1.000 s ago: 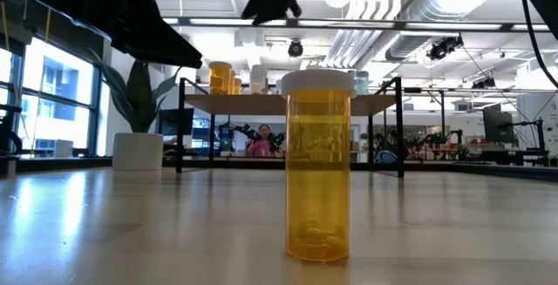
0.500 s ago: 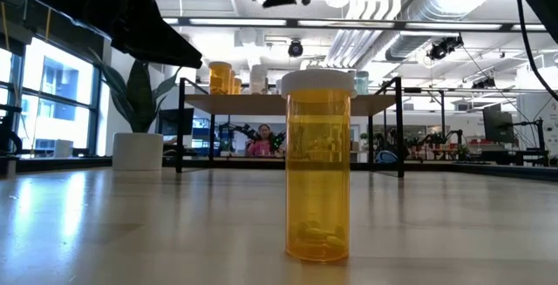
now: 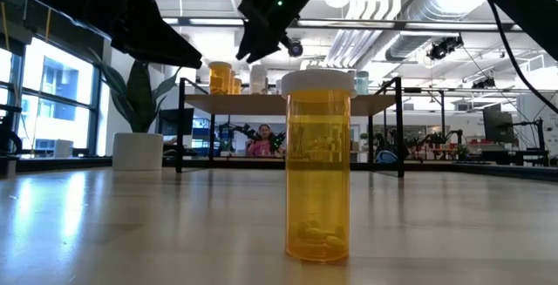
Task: Pick and place medicine bottles onto shelf by color
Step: Adjust the transparent pill bottles on the shelf
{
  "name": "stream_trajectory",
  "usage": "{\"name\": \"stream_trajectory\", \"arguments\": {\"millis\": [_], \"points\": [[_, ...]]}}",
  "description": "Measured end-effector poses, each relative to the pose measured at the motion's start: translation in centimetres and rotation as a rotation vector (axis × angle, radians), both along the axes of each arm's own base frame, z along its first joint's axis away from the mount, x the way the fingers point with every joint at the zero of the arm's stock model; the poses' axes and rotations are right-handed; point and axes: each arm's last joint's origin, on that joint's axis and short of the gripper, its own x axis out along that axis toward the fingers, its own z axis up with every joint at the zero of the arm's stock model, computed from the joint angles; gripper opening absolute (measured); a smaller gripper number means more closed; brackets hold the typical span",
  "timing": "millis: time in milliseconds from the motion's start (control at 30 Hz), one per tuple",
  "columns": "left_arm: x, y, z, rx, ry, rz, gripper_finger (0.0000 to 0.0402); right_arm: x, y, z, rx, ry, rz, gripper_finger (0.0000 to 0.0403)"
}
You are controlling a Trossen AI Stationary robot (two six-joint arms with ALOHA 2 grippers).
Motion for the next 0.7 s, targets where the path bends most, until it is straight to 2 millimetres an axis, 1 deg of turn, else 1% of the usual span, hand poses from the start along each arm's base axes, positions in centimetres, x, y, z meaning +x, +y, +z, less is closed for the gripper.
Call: {"name": "stream_trajectory", "arguments": {"millis": [200, 700], "points": [[0.0, 0.0, 0.0, -0.006, -0.003, 0.003, 0.0241, 0.4, -0.5, -1.3, -0.023, 0.049, -0.042, 0.021], [0.0, 0.0, 0.0, -0.006, -0.003, 0.003, 0.0241, -0.1, -0.5, -1.6, -0.028, 0.107, -0.071, 0.021]]}}
